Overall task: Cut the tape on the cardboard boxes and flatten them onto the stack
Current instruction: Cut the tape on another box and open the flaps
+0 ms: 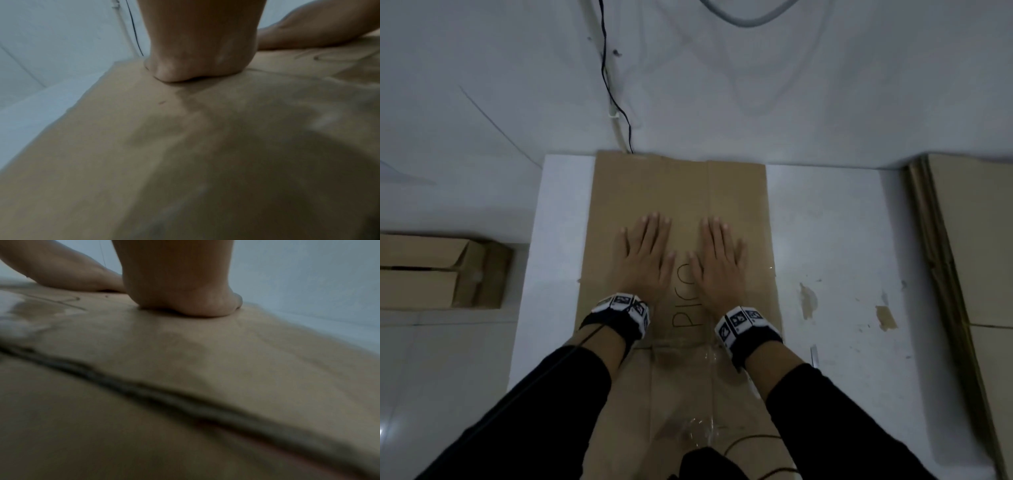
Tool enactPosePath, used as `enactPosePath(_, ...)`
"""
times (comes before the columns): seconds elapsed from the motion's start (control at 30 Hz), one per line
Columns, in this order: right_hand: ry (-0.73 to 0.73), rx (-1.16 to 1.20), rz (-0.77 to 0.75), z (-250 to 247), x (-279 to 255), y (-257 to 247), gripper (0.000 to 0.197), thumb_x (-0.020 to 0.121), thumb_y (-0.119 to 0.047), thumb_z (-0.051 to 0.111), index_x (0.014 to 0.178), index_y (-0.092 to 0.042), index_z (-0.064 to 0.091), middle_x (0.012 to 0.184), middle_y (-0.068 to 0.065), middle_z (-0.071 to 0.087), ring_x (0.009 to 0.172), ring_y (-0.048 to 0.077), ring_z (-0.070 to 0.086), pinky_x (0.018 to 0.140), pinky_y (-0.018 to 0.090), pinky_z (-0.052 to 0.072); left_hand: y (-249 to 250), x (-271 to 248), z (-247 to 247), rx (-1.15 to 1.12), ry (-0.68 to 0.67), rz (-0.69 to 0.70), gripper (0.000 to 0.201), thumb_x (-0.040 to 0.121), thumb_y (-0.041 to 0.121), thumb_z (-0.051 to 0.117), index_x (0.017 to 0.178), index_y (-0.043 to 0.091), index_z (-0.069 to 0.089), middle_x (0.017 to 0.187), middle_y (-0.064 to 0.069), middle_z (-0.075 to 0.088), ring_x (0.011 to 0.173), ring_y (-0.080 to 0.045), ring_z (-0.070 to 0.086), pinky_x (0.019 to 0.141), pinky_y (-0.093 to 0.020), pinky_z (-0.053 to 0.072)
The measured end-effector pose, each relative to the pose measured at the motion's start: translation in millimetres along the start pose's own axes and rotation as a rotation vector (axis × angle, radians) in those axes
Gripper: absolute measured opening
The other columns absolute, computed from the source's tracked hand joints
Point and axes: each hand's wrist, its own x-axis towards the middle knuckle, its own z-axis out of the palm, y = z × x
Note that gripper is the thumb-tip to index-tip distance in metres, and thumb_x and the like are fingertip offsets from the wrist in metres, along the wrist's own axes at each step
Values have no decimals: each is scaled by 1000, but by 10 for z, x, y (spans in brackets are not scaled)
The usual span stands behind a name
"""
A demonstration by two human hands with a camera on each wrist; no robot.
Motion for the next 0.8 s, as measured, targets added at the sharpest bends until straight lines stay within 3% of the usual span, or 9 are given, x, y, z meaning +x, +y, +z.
enactPosePath(0.1, 27, 13, -11, 12, -4, 4, 65, 102, -49, 18, 158, -19, 6, 166, -1, 1, 152, 14, -4, 122, 49, -2, 14, -8, 32, 11, 36, 16, 61, 100, 43, 26, 154, 18, 15, 161, -4, 12, 149, -20, 9, 118, -51, 8)
enactPosePath(0.17, 74, 34, -12, 0, -1, -8, 65, 101, -51, 23, 157, -18, 18, 164, 1, 16, 151, 17, 10, 121, 53, 8, 21, 29, -1, -22, 75, 20, 58, 98, 40, 34, 150, 14, 30, 156, -10, 28, 144, -27, 25, 116, -52, 13)
enactPosePath(0.27, 122, -2, -6, -106, 277, 7, 76, 92, -68, 35, 147, -16, 40, 147, 6, 42, 130, 28, 41, 107, 56, 29, -45, 335, -58, -11, 129, 93, 46, 95, 39, 39, 121, 7, 57, 119, -19, 57, 106, -40, 55, 104, -51, 31)
enactPosePath(0.3, 63, -7, 6, -165, 441, 44, 87, 84, -78, 38, 148, -18, 36, 148, 8, 38, 131, 30, 38, 110, 58, 26, -90, 470, -81, -7, 114, 98, 47, 94, 42, 38, 117, 6, 59, 112, -19, 58, 100, -40, 56, 100, -50, 33)
enactPosePath(0.37, -131, 25, 40, -280, 774, 160, 118, 63, -93, 46, 155, -28, 12, 161, 6, 10, 147, 29, 8, 117, 59, 1, -179, 696, -141, -16, 12, 60, 64, 91, 56, 31, 132, 11, 53, 129, -21, 51, 118, -42, 48, 107, -53, 26)
enactPosePath(0.43, -272, 15, 53, -389, 1038, 248, 144, 41, -97, 56, 154, -35, -10, 163, 2, -15, 149, 26, -17, 115, 61, -12, -265, 839, -136, 33, -82, 14, 83, 84, 71, 22, 151, 22, 27, 155, -18, 24, 142, -40, 21, 114, -58, 8)
enactPosePath(0.5, -344, 15, 59, -443, 1167, 259, 155, 33, -95, 62, 152, -38, -19, 161, 3, -26, 147, 27, -26, 111, 65, -15, -318, 913, -133, 64, -137, -14, 92, 79, 81, 15, 154, 30, 2, 161, -13, -3, 147, -36, -2, 114, -61, -4)
enactPosePath(0.7, -442, 36, 95, -577, 1179, 195, 148, 46, -84, 72, 152, -39, -20, 159, 3, -32, 145, 28, -31, 108, 66, -18, -318, 978, -216, 26, -250, -58, 90, 80, 81, 25, 151, 36, -7, 160, -9, -17, 147, -31, -15, 114, -59, -9)
enactPosePath(0.8, -369, 80, 86, -632, 1077, 232, 112, 73, -76, 61, 155, -39, -5, 163, 2, -18, 150, 26, -18, 115, 64, -9, -322, 832, -260, -80, -190, -53, 81, 85, 72, 15, 154, 30, 8, 161, -11, -4, 148, -34, -5, 117, -55, -3)
